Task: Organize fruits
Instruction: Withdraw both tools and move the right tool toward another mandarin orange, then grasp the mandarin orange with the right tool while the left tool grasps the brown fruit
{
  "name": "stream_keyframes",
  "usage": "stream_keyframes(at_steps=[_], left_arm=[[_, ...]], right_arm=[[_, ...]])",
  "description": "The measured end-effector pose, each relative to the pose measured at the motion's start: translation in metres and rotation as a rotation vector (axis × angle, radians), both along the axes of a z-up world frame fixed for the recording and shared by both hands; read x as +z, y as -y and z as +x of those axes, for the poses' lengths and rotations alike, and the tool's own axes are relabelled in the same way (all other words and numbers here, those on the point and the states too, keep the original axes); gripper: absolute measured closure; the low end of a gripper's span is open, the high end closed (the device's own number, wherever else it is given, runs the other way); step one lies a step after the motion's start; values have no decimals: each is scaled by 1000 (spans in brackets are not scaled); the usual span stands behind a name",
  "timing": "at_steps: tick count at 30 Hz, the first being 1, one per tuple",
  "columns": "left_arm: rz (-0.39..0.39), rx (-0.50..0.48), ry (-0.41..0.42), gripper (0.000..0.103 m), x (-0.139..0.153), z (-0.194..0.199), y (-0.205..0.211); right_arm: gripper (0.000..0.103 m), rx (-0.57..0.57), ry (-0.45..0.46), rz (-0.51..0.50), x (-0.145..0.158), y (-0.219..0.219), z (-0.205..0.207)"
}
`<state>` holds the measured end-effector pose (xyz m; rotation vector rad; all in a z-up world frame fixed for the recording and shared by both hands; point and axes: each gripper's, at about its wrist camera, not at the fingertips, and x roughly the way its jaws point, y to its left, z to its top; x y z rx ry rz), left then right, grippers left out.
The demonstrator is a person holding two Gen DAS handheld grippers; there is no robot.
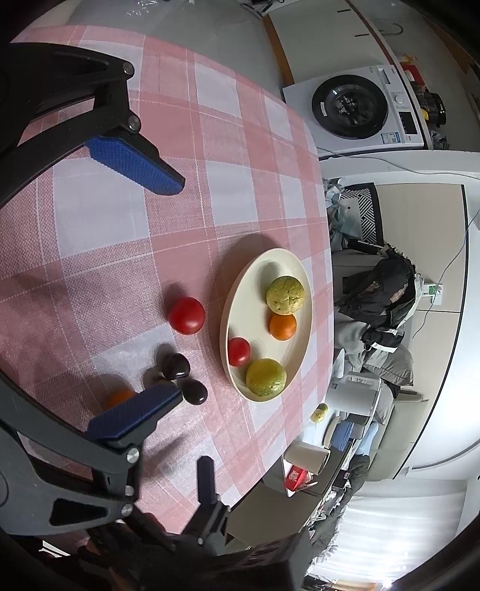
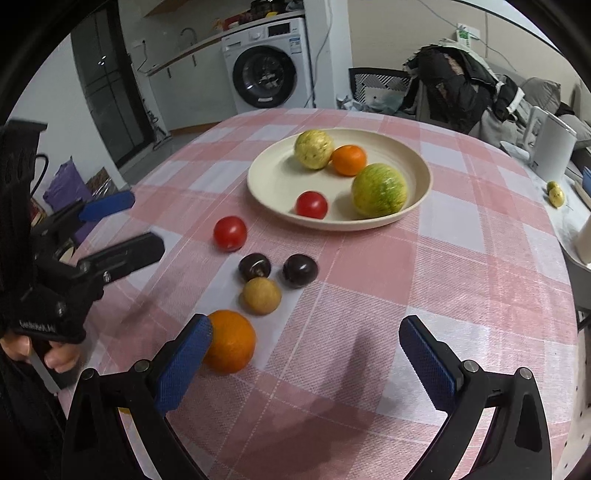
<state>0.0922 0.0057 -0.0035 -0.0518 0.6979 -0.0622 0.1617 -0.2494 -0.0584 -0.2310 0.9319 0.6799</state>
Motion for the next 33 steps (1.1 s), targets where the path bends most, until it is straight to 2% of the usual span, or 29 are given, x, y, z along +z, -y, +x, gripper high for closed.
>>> stream_keyframes(at_steps=[8,12,18,21,26,27,33], left_arm=[[2,-4,-9,1,-2,1,-1],[6,-4,-15,1,-4,2,-1],[5,-6,-22,1,-5,3,0],[5,-7,-26,1,-6,3,1],[9,-14,-26,1,-6,2,3],[8,-15,-27,1,-7,2,3],[11,-21,-21,1,-3,-3,7]], right_arm=[[2,76,-57,32,-7,-8,-6],[20,113,-72,35,-10,-14,-10],[30,147,-88,37,-14,-21,-15],[44,152,-90,41,-15,-23,-16],[56,159,-82,29,-17,-27,-18],[62,164,-86,35,-17,-28,-19],[63,175,-62,34,-13,-27,-22]])
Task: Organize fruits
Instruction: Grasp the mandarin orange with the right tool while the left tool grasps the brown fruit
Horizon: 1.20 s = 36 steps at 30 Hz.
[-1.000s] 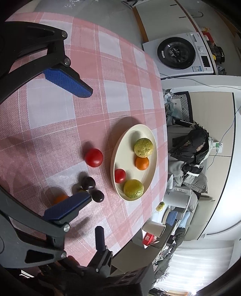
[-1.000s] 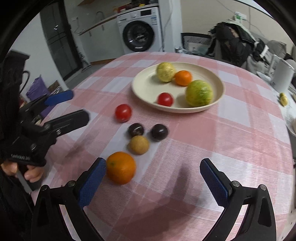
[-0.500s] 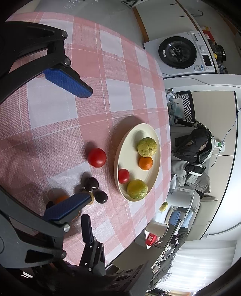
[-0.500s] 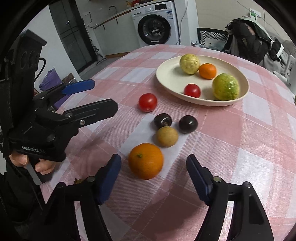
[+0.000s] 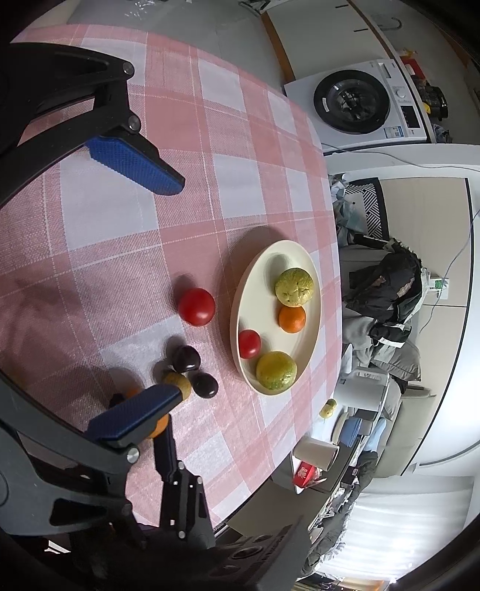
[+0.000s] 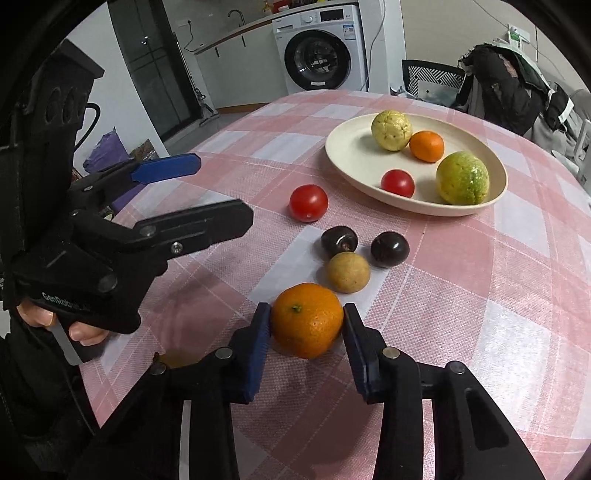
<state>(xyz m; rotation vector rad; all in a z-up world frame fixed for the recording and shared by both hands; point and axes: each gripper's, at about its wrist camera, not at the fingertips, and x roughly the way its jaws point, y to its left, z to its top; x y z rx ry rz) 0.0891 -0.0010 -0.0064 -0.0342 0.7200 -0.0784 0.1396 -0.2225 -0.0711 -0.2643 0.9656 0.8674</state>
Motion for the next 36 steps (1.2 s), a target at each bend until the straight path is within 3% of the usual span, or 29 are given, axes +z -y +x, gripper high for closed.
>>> stream_keyframes(at_steps=[14,21,25,27,29,33,36], left_arm=[[-84,-75,-9,1,9,-54,5],[-29,-159,-81,1,-7,-79,18],[-18,-257,-135,3,-18,-87,26],[-16,-290,-143,8,-21,-91,28],[-10,-320,-159,22,-24,-93,32],[-3,-374,-188,33,-30,-97,37],[-7,-407,-199,48,-32,-99,40]], right_arm=[[63,-34,51,46,28,27,5],[63,-8,60,39,32,29,-1],[63,14,66,31,31,27,-6],[63,16,66,32,32,27,-7],[63,15,66,30,31,28,-6],[63,11,63,30,32,29,-5],[63,6,61,32,32,30,-5]])
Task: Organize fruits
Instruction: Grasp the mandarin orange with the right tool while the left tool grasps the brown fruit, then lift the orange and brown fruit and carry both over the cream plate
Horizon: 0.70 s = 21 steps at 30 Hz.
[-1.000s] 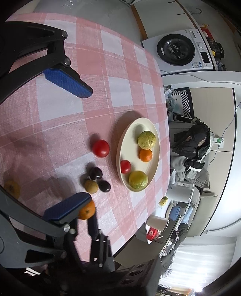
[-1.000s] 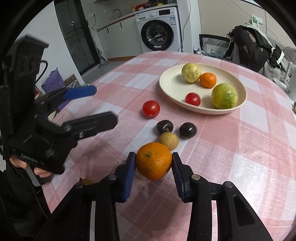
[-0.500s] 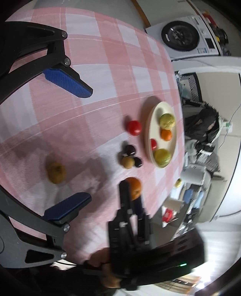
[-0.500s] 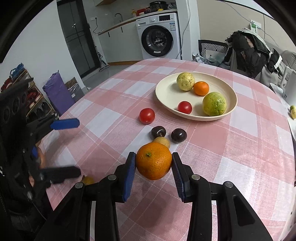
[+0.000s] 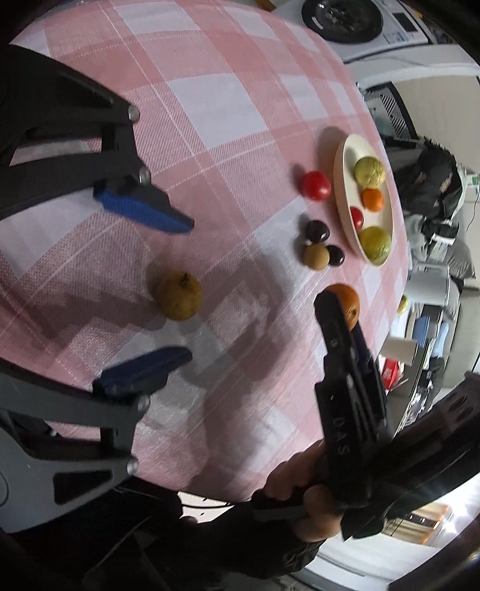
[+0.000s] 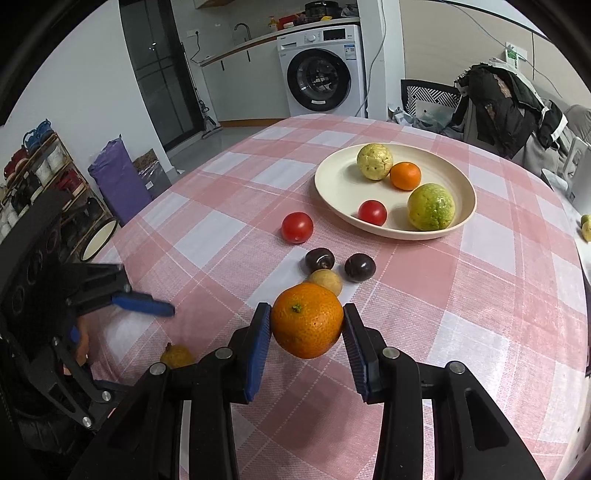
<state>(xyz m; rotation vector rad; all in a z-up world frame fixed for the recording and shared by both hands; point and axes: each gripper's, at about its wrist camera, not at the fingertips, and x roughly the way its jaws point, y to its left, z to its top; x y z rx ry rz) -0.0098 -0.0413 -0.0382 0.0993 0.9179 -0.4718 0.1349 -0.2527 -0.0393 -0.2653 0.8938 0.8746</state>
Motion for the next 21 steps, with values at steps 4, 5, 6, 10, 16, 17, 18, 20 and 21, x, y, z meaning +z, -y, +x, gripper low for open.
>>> stream_keyframes(at_steps=[4,5,6,10,16,17,18,20,21], left_arm=[[-3,-30,-13,63,-3,0,3],[-5,-33,-21,68,-5,1,4],[-3,-31,-26,71,-6,1,4],[-21,-21,-29,77,-8,5,2],[-52,12,-13,77,-3,9,-5],[-58,27,-13,77,-2,11,-8],[-62,38,-10,77,-1,12,-10],[-71,67,1,77,2,14,-14],[-74,78,7,77,3,15,-17]], right_arm=[[63,0,1,0,0,0,0],[63,0,0,1,0,0,0],[63,0,-1,1,0,0,0],[63,3,-1,-1,0,0,2],[63,-9,4,7,1,1,3],[63,-14,5,12,1,1,4],[63,-20,7,20,2,2,4],[63,-32,9,36,3,4,6],[63,-39,12,43,4,6,7]])
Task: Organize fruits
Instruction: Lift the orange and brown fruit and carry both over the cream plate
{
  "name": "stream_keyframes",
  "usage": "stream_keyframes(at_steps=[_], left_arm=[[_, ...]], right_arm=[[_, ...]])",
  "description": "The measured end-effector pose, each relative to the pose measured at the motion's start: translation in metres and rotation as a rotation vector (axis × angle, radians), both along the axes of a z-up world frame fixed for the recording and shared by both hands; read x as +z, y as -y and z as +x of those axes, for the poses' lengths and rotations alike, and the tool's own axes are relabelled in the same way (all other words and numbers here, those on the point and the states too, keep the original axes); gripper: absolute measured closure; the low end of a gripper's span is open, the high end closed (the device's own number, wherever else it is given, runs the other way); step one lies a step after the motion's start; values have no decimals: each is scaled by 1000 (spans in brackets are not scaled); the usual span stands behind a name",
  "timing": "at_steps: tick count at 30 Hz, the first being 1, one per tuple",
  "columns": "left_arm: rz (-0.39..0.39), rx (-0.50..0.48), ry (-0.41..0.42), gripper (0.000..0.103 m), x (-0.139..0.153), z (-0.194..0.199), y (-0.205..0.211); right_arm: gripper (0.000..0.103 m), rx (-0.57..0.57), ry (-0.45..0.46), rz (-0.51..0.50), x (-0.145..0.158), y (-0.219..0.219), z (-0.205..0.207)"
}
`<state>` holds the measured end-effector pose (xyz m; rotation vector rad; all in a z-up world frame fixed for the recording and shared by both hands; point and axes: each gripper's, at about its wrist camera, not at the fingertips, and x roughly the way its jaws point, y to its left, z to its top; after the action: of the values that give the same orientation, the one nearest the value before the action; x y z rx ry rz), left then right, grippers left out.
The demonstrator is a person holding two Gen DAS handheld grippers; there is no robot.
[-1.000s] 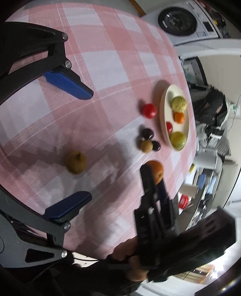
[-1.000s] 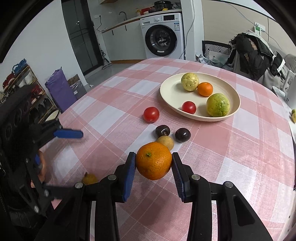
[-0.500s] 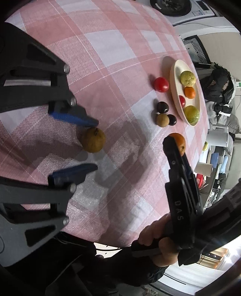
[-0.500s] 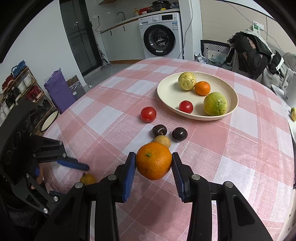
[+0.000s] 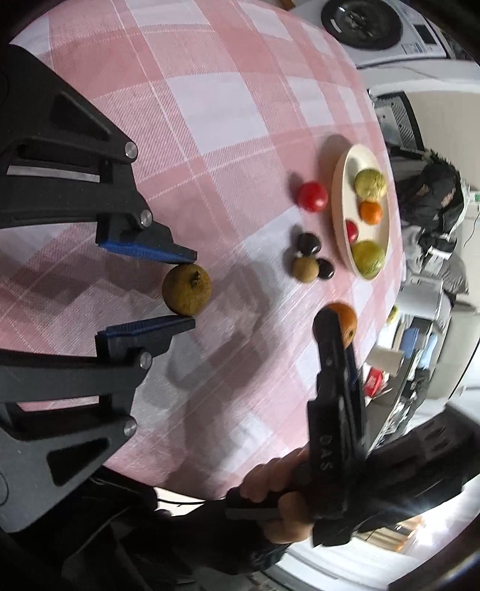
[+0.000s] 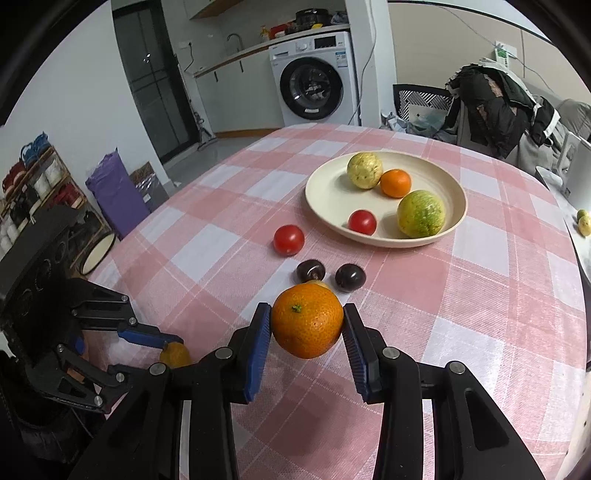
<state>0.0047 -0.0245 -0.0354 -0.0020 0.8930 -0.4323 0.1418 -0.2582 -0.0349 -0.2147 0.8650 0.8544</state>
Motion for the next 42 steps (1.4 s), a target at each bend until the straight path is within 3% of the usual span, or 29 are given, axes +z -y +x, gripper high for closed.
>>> stream_keyframes(at_steps=[16,25,42], left_arm=[[-13,216,113,77,14,25,-28],[-24,262,166,77,30,54,-32],[-24,327,229,77,45,114,-24]], right_arm=[[63,-86,26,88,9,13,10],[63,-179,51,166,14,21,20],[63,-269,132,187,30,25,39]])
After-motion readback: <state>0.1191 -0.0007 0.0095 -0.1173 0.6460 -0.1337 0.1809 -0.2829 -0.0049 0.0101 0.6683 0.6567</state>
